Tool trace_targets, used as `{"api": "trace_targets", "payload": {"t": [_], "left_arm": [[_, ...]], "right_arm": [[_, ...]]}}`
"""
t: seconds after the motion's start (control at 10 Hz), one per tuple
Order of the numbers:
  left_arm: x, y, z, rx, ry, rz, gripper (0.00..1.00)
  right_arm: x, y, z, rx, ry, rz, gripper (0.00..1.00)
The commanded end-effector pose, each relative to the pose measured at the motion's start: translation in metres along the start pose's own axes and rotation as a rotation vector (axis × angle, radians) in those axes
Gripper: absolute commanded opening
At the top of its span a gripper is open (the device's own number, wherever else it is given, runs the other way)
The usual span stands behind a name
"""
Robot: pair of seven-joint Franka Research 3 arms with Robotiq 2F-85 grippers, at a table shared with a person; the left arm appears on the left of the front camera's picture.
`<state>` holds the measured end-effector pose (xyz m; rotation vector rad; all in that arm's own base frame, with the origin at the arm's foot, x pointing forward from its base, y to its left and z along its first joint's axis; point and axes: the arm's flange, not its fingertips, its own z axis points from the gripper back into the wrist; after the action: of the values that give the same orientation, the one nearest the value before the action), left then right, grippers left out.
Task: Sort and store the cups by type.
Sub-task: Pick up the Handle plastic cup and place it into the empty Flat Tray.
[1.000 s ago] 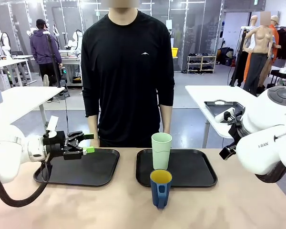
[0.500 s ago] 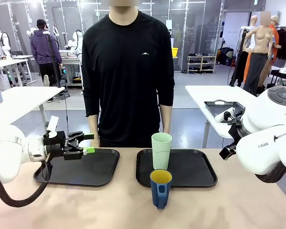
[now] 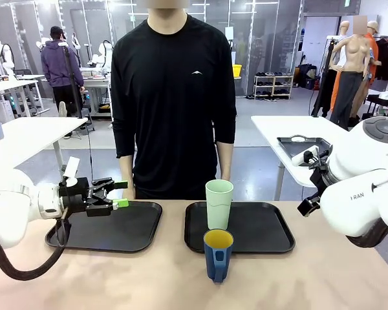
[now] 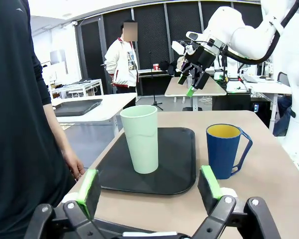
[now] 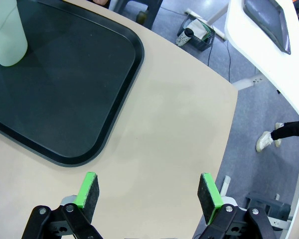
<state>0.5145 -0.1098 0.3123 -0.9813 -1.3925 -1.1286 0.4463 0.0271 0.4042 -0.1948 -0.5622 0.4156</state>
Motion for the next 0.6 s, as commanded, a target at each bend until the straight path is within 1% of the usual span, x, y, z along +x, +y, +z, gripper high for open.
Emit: {"api": "trace_targets", "payload": {"t": [0.0,0.5], "left_arm": [[-0.0006,0.0009,-0.003,0.014,0.01,-0.002,1.0],[-0.0006,0.0009,-0.003,0.014,0.01,-0.002,1.0]], "right_arm": [[-0.0019,0.0009,-0.0008,0.001,0.002,0.0,1.0],[-0.0019,0.0009,-0.0008,0.001,0.002,0.0,1.0]]}}
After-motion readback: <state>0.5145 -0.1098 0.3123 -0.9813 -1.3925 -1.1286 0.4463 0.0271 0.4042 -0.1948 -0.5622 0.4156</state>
